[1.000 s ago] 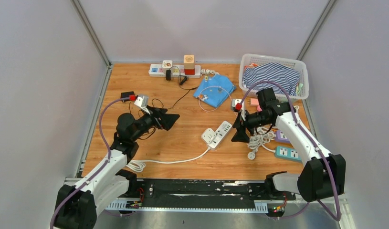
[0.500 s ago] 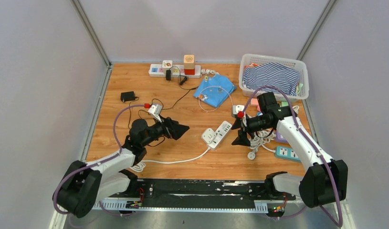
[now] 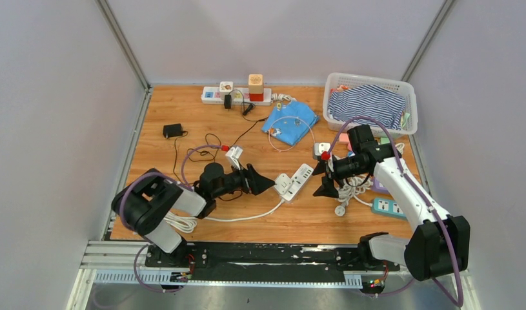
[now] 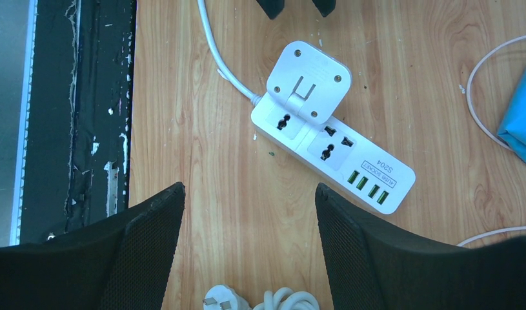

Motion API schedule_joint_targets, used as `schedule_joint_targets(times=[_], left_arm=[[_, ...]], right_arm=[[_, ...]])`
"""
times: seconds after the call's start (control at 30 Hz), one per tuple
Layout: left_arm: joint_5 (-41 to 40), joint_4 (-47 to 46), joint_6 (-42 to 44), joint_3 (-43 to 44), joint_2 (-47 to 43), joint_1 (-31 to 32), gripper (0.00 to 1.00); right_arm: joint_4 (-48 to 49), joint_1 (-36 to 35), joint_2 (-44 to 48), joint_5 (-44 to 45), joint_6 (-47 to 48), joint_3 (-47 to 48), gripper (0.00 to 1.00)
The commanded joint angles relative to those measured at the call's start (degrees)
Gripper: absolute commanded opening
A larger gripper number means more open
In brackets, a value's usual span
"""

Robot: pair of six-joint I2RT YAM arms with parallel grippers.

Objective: Pull the plug off the socket
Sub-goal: Remove the plug from the socket.

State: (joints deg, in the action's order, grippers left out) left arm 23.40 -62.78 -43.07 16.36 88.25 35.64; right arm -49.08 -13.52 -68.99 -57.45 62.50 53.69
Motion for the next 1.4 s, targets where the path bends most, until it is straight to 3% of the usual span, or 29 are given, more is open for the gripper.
schedule_joint_targets(times=[0.0, 0.17, 0.83, 1.2, 1.37], left_arm=[[-0.62, -14.96, -4.87, 1.91, 8.52, 0.84, 0.92], [0.84, -23.72, -9.36, 3.72, 17.64, 1.64, 0.85], [-1.07, -22.88, -9.68, 6.93, 23.01, 5.03, 0.69], [-5.37, -8.28, -2.03, 8.76, 18.22, 7.69, 0.61], [-7.41, -1.65, 1.48, 9.82, 15.59, 8.73, 0.53]], right_arm=[[-1.17, -0.81, -0.33, -1.12, 1.17, -1.05, 0.75], [-1.19, -0.94, -0.57, -0.98, 1.27, -1.05, 0.75], [-1.19, -0.9, -0.79, -0.66, 1.37, -1.05, 0.75], [-1.2, -0.94, -0.79, -0.65, 1.36, -1.05, 0.75], [-1.19, -0.9, -0.79, -0.63, 1.35, -1.05, 0.75]])
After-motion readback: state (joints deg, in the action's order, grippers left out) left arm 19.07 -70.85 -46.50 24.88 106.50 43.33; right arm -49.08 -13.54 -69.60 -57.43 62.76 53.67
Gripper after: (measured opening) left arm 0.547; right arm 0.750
